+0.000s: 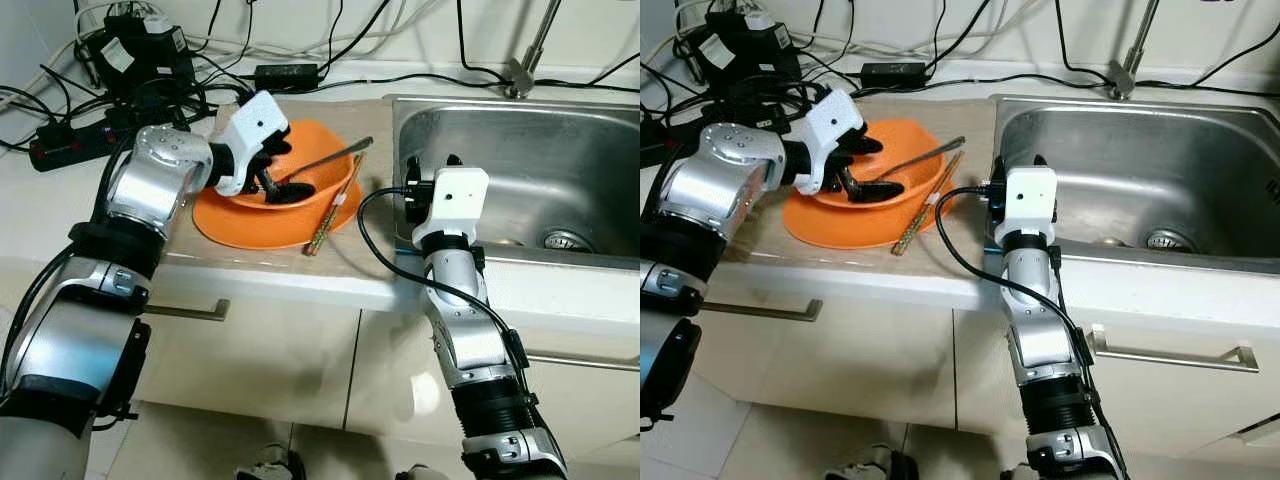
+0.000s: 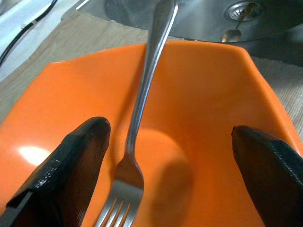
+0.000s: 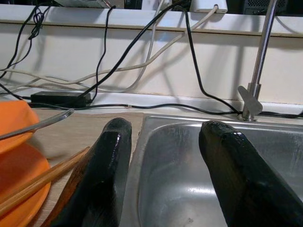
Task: Kitchen organization
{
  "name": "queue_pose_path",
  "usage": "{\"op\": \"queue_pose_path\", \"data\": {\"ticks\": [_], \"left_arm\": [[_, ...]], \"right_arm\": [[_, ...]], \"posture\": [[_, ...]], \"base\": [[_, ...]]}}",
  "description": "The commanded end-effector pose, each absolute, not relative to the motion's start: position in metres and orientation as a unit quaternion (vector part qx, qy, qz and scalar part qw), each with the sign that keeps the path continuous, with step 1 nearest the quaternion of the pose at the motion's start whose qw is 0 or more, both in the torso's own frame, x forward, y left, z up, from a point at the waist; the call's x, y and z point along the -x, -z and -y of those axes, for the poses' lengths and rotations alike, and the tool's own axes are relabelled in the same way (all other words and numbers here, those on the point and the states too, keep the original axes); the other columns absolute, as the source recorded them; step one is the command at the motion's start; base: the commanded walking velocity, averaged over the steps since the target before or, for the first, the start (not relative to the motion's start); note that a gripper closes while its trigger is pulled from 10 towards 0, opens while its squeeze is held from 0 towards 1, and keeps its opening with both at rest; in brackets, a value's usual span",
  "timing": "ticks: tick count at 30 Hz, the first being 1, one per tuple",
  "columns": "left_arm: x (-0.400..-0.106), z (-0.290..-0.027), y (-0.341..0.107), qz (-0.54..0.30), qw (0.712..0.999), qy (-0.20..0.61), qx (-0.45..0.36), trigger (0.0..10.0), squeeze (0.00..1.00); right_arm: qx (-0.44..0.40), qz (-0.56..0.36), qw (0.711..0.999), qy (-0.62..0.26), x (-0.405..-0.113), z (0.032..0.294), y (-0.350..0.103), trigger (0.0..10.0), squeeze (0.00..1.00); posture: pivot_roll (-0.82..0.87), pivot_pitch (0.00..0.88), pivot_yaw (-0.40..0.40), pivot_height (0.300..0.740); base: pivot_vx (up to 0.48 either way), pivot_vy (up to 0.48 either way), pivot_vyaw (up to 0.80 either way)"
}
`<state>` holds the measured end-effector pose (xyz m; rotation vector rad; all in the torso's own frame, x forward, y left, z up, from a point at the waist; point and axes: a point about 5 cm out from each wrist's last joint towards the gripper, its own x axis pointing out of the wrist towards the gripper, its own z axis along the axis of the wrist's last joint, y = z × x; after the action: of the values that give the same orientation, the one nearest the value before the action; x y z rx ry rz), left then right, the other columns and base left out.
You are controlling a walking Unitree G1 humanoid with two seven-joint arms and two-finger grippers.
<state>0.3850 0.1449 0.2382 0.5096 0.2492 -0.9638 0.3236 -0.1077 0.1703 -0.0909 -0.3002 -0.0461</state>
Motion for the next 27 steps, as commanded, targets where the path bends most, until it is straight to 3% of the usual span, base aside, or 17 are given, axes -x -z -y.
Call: {"op": "queue_pose_path", "data": {"ticks": [1, 12, 13, 14, 15, 27], "left_arm": [[-0.385, -0.139, -0.242, -0.125, 0.835, 0.468, -0.263, 10.0, 0.0], [-0.387, -0.134, -0.237, -0.13, 0.829, 0.469, -0.277, 10.0, 0.0], [-0.387, -0.134, -0.236, -0.131, 0.829, 0.467, -0.278, 8.9, 0.0], [-0.387, -0.134, -0.236, -0.133, 0.83, 0.465, -0.277, 2.2, 0.0], [-0.388, -0.135, -0.235, -0.135, 0.831, 0.463, -0.277, 0.0, 0.0], [-0.388, -0.139, -0.231, -0.144, 0.839, 0.453, -0.266, 0.0, 0.0]], "right_arm": [[0.048, 0.15, 0.987, 0.013, -0.324, 0.103, -0.172, 10.0, 0.0], [0.047, 0.153, 0.987, 0.012, -0.324, 0.102, -0.174, 10.0, 0.0], [0.047, 0.153, 0.987, 0.012, -0.324, 0.102, -0.174, 10.0, 0.0], [0.048, 0.153, 0.987, 0.012, -0.324, 0.102, -0.174, 10.0, 0.0], [0.048, 0.153, 0.987, 0.011, -0.324, 0.102, -0.174, 10.0, 0.0], [0.051, 0.153, 0.987, 0.009, -0.323, 0.104, -0.173, 10.0, 0.0]], "posture": [[0.0, 0.013, 0.087, 0.707], [-0.01, 0.009, 0.089, 0.707], [-0.01, 0.008, 0.089, 0.707], [-0.01, 0.007, 0.088, 0.707], [-0.01, 0.007, 0.088, 0.707], [-0.01, 0.0, 0.079, 0.707]], "base": [[0.0, 0.0, 0.0], [0.0, 0.0, 0.0], [0.0, 0.0, 0.0], [0.0, 0.0, 0.0], [0.0, 0.0, 0.0], [0.0, 0.0, 0.0]]}}
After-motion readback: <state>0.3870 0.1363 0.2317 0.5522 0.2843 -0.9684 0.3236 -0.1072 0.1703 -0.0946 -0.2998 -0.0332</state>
